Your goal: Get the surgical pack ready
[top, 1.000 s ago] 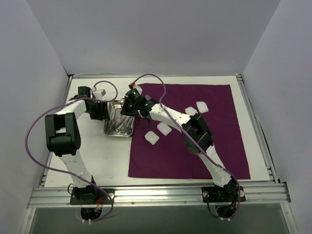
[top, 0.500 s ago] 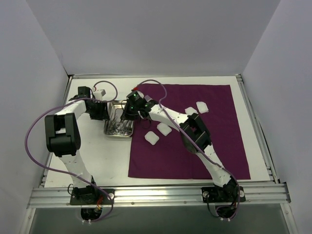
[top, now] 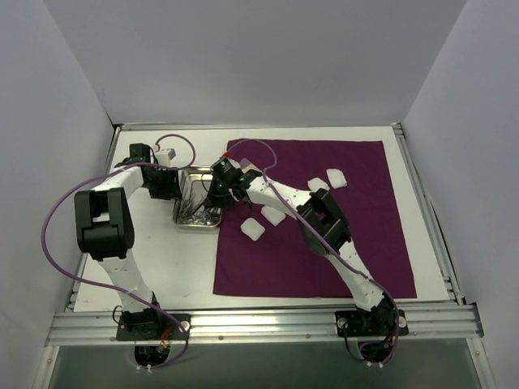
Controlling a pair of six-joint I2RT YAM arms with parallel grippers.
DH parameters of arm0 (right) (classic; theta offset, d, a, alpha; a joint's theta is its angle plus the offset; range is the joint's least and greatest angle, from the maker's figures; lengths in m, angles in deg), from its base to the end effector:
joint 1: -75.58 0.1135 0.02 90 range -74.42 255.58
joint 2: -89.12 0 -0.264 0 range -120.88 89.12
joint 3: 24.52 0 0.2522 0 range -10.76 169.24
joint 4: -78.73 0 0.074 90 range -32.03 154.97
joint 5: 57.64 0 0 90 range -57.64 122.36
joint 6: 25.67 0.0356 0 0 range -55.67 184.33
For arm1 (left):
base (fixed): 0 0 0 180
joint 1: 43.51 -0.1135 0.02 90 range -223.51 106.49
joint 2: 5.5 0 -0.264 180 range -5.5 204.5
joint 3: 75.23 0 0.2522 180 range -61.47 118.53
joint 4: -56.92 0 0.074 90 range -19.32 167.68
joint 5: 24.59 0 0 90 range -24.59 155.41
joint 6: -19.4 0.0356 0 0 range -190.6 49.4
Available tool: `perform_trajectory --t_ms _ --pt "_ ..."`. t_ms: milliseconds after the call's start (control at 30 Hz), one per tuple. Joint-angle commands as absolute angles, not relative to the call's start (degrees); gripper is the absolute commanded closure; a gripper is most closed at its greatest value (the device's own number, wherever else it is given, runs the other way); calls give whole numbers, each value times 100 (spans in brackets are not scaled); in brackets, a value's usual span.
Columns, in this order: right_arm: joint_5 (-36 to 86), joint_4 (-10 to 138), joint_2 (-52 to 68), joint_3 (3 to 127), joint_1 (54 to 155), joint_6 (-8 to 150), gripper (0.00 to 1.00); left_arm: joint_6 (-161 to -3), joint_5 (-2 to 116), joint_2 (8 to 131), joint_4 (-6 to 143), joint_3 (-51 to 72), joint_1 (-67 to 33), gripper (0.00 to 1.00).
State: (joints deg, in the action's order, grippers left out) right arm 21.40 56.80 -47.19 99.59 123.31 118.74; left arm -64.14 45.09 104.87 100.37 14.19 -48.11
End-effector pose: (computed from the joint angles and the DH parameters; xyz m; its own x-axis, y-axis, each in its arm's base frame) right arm 0.3633 0.4098 0.1814 -0.8965 0.2007 -0.3950 -0.1775 0.6542 0.7352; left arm 0.3935 0.0193 0.1740 -0.8849 0.0347 -0.4646 0.1750 0.9489 -0.2626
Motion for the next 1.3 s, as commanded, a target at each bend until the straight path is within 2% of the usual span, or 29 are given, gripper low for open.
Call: perform_trajectory --t_ms 0,33,167,267,433,600,633,667,833,933,1000,1067,1133,1167,1200,1267 --pt "2190 5538 -4658 9937 12366 11970 98 -6383 4511 10269 9889 1491 -4817 44" --pt "2173 5547 -4667 9955 12357 11970 97 -6374 4511 10269 9881 1491 -4826 44" --pt "2234 5425 -4676 10174 12357 11874 79 -6383 4520 10252 9889 1500 -4817 44" --pt "2340 5275 -4658 10368 12366 11716 70 -6366 4528 10234 9915 1543 -4817 44" --pt "2594 5126 -4404 10491 12366 11391 59 -6348 4475 10173 9942 1588 -4817 44" --pt "3147 4827 -3895 10833 12419 10689 57 -6269 4476 10111 10047 1701 -4817 43" --pt "3409 4792 -3789 10895 12436 10348 56 -6225 4458 10094 10117 1737 -4817 43" --pt "3508 4678 -3692 10991 12445 10179 50 -6199 4432 10093 10170 1772 -4808 43" --pt "4316 4256 -2849 10922 12401 9054 46 -6050 4466 9980 10556 2114 -4799 43" --pt "4029 4237 -2278 10396 12025 8543 42 -5997 4615 9813 10715 2202 -4817 43" --pt "3146 4448 -1831 9983 11436 8525 44 -5979 4677 9725 10812 2264 -4817 43" --pt "2973 4859 -1426 9158 11067 8534 44 -5979 4730 9628 11022 2404 -4808 43" --pt "3234 5176 -688 8238 10723 8201 42 -5996 4792 9532 11259 2492 -4808 43" --pt "3628 5448 -181 7945 10705 7773 35 -6014 4862 9487 11321 2554 -4808 43" --pt "4232 5546 33 7681 10714 7534 34 -6023 4906 9383 11418 2572 -4817 43" --pt "4702 5670 568 7126 10714 7234 31 -6023 4985 9277 11532 2581 -4808 43"
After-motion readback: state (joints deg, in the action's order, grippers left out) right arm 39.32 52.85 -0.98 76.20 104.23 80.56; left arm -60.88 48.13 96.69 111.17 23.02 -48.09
